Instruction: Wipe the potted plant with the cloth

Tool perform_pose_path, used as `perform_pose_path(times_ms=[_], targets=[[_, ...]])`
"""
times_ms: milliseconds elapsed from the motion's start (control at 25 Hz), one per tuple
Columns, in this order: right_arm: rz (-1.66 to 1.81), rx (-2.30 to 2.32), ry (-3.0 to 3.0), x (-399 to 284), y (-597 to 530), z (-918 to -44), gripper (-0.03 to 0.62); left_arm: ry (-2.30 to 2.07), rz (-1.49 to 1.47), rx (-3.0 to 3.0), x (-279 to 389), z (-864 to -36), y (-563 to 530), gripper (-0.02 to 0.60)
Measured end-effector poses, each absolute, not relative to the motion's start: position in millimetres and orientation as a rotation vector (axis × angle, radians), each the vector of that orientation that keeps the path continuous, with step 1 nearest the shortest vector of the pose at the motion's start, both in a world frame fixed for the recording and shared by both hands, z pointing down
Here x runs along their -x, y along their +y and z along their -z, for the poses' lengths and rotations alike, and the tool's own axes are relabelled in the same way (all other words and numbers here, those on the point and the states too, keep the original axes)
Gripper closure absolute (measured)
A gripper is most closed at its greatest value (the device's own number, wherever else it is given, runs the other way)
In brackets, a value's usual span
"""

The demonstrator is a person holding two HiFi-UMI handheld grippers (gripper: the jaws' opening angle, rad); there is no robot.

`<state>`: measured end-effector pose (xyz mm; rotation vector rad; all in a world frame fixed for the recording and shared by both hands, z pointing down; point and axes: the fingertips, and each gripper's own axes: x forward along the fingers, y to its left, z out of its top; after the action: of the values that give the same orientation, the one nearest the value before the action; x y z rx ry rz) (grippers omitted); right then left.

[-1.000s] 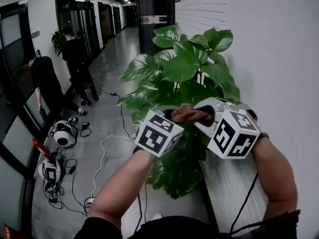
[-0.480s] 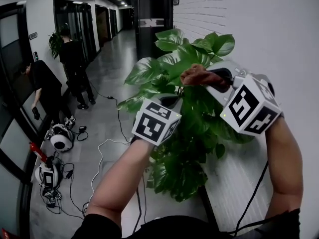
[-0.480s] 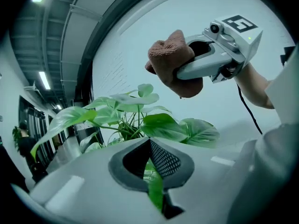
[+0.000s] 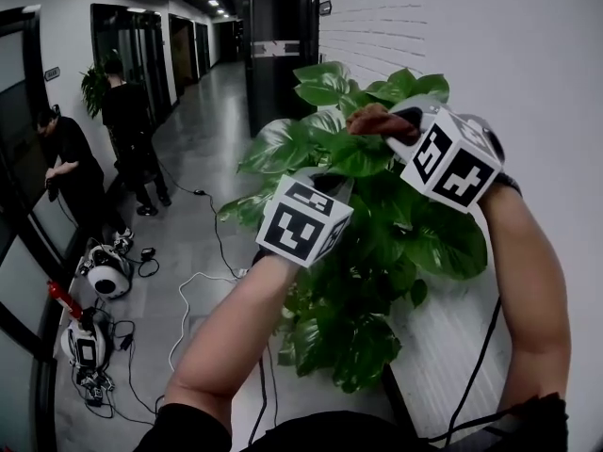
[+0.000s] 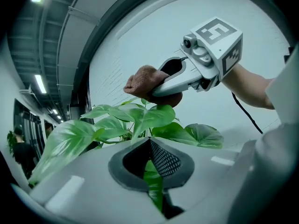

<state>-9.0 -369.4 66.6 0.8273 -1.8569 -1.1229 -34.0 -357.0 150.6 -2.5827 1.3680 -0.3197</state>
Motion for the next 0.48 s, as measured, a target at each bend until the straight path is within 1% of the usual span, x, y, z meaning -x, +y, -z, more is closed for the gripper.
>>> perform_pose_path(times_ms=[200, 480], targets=[[1.076, -0.796, -1.827, 17, -381, -86, 0.530, 1.364, 0.299, 2.592, 38, -150, -363, 0.565], [1.090, -0.688, -1.839, 39, -361, -114, 0.530, 1.349, 0.288, 2.603, 32, -152, -363, 0.565]])
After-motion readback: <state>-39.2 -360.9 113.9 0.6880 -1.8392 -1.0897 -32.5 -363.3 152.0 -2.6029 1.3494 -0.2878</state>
